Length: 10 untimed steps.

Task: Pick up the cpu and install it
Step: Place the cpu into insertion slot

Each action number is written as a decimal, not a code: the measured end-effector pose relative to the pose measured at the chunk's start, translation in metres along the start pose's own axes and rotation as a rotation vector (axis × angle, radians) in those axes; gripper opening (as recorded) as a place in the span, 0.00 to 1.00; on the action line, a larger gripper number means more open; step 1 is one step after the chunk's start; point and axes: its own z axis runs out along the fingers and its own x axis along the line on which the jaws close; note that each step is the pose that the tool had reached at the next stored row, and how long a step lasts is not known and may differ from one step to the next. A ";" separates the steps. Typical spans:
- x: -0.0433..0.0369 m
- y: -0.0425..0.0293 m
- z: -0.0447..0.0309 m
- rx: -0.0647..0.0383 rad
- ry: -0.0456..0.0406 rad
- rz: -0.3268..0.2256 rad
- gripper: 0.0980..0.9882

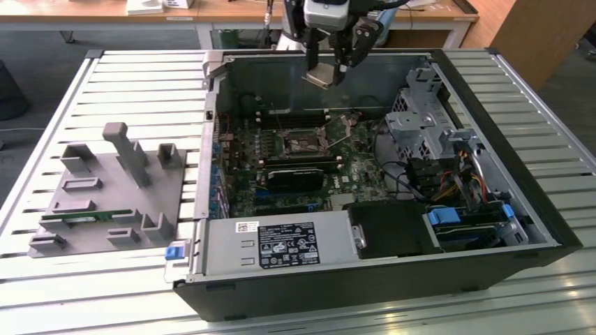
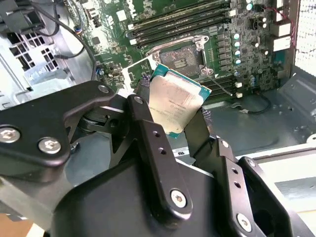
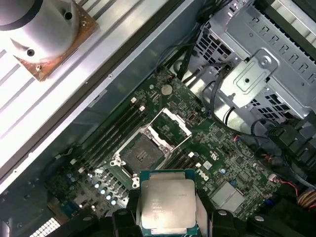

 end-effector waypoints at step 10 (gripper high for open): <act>0.0013 0.0012 0.0007 0.000 -0.0039 0.061 0.49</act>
